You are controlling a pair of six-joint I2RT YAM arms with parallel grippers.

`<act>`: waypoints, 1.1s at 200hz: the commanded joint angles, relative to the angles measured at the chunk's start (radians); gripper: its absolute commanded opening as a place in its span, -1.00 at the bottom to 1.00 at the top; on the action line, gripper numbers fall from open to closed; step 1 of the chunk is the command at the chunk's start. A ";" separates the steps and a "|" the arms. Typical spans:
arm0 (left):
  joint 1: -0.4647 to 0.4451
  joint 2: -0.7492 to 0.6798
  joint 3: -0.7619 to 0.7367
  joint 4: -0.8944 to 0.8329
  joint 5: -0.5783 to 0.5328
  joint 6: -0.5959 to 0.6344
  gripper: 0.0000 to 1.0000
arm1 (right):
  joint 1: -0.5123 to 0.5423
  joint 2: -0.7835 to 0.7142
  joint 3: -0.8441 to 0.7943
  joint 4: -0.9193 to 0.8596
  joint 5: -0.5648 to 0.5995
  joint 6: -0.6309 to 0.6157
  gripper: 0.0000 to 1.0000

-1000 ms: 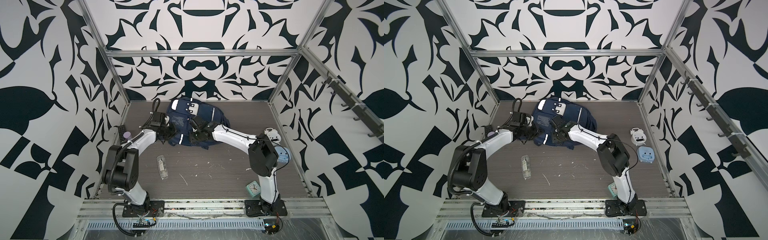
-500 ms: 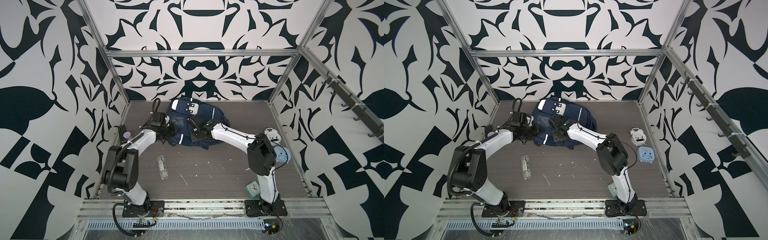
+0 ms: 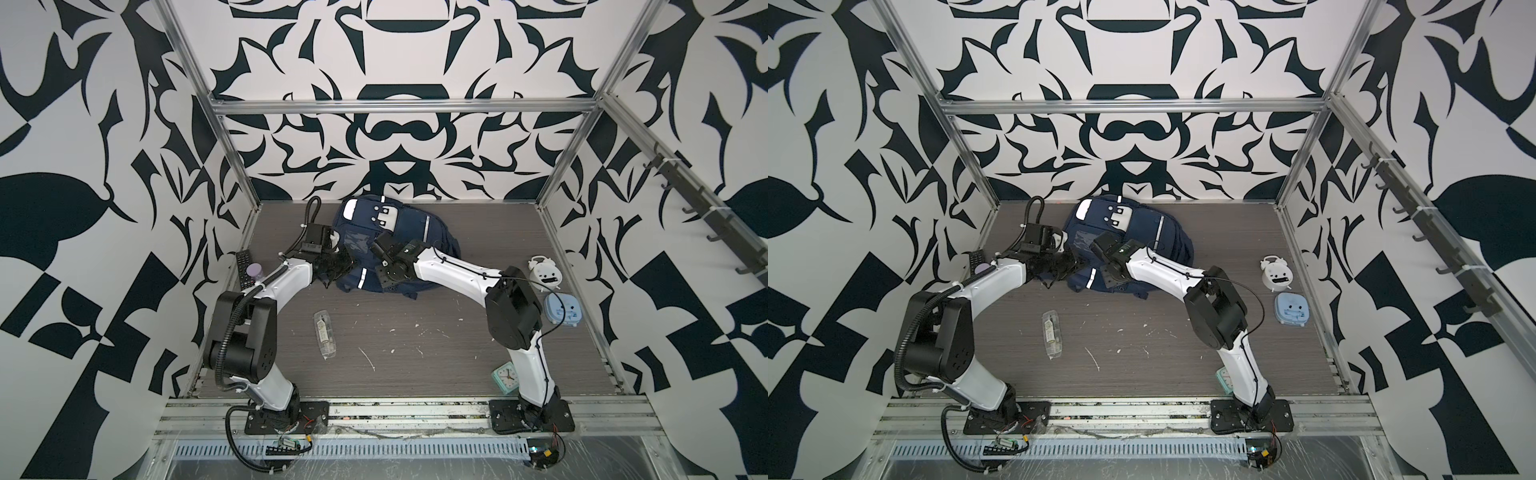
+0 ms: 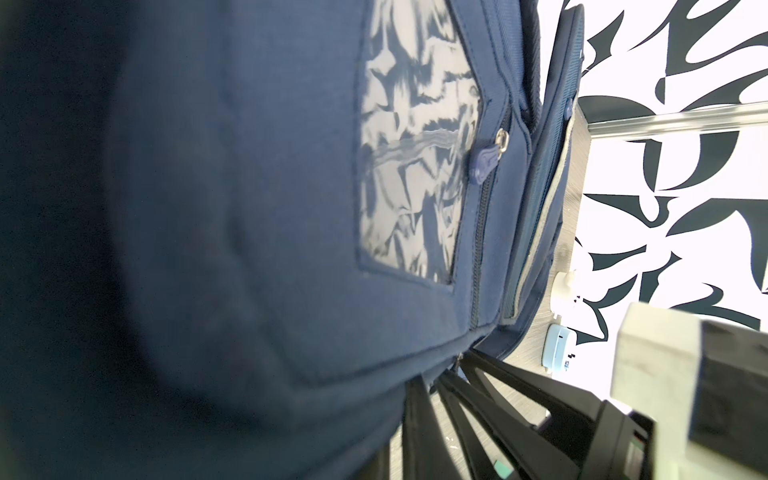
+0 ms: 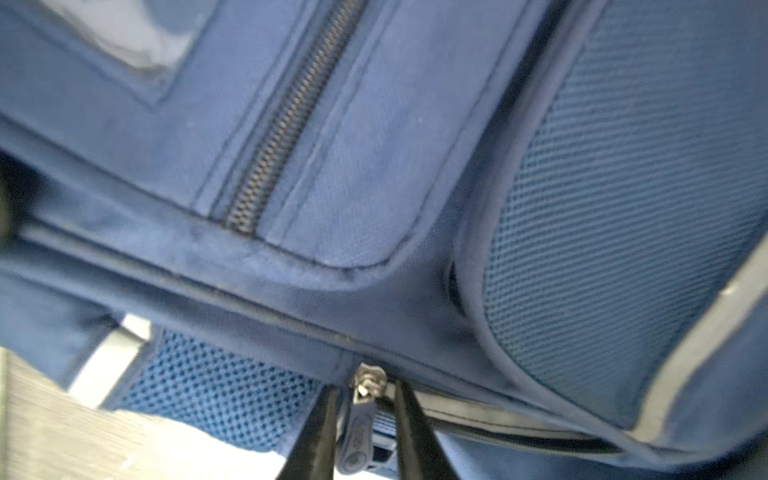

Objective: Pack the student bag

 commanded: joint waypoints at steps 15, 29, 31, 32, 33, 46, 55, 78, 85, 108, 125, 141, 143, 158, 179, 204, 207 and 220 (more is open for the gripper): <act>-0.009 -0.014 0.009 0.028 0.025 0.000 -1.00 | 0.011 -0.028 0.036 -0.027 0.040 -0.026 -0.59; -0.009 -0.012 0.007 0.029 0.025 0.000 -1.00 | 0.011 -0.036 0.030 -0.026 0.040 -0.028 -0.62; -0.009 -0.011 0.008 0.029 0.025 0.000 -1.00 | 0.011 -0.037 0.028 -0.026 0.042 -0.028 -0.62; -0.009 -0.011 0.007 0.029 0.025 0.001 -1.00 | 0.011 -0.038 0.028 -0.026 0.042 -0.028 -0.62; -0.009 -0.012 0.008 0.029 0.025 0.001 -1.00 | 0.011 -0.039 0.027 -0.026 0.043 -0.028 -0.62; -0.009 -0.011 0.008 0.029 0.025 0.001 -1.00 | 0.011 -0.047 0.021 -0.023 0.044 -0.028 -0.64; -0.009 -0.009 0.007 0.031 0.026 0.000 -1.00 | 0.011 -0.051 0.018 -0.022 0.045 -0.027 -0.64; -0.009 -0.007 0.008 0.032 0.028 0.000 -1.00 | 0.011 -0.067 -0.002 -0.004 0.023 -0.031 -0.66; -0.009 -0.007 0.008 0.033 0.029 0.000 -1.00 | 0.010 -0.072 -0.012 0.001 0.018 -0.030 -0.68; -0.009 -0.008 0.010 0.032 0.031 -0.001 -1.00 | 0.008 -0.087 -0.039 0.023 0.006 -0.025 -0.73; -0.009 -0.007 0.010 0.031 0.032 -0.001 -1.00 | 0.004 -0.093 -0.050 0.033 -0.043 -0.020 -0.74; -0.009 -0.005 0.013 0.032 0.032 -0.003 -1.00 | -0.007 -0.102 -0.065 0.049 -0.080 -0.010 -0.74; -0.009 -0.005 0.014 0.032 0.032 -0.003 -1.00 | -0.009 -0.104 -0.068 0.052 -0.085 -0.007 -0.74; -0.009 -0.006 0.014 0.033 0.032 -0.002 -1.00 | -0.030 -0.120 -0.100 0.084 -0.136 0.013 -0.77; -0.007 -0.011 0.011 0.033 0.031 -0.003 -1.00 | -0.057 -0.144 -0.146 0.120 -0.180 0.036 -0.77; -0.007 -0.011 0.011 0.033 0.032 -0.003 -1.00 | -0.064 -0.146 -0.163 0.135 -0.195 0.035 -0.77; -0.007 -0.011 0.011 0.033 0.035 -0.004 -1.00 | -0.064 -0.147 -0.167 0.140 -0.198 0.035 -0.77; -0.007 -0.009 0.010 0.034 0.034 -0.006 -1.00 | -0.065 -0.145 -0.179 0.160 -0.213 0.038 -0.77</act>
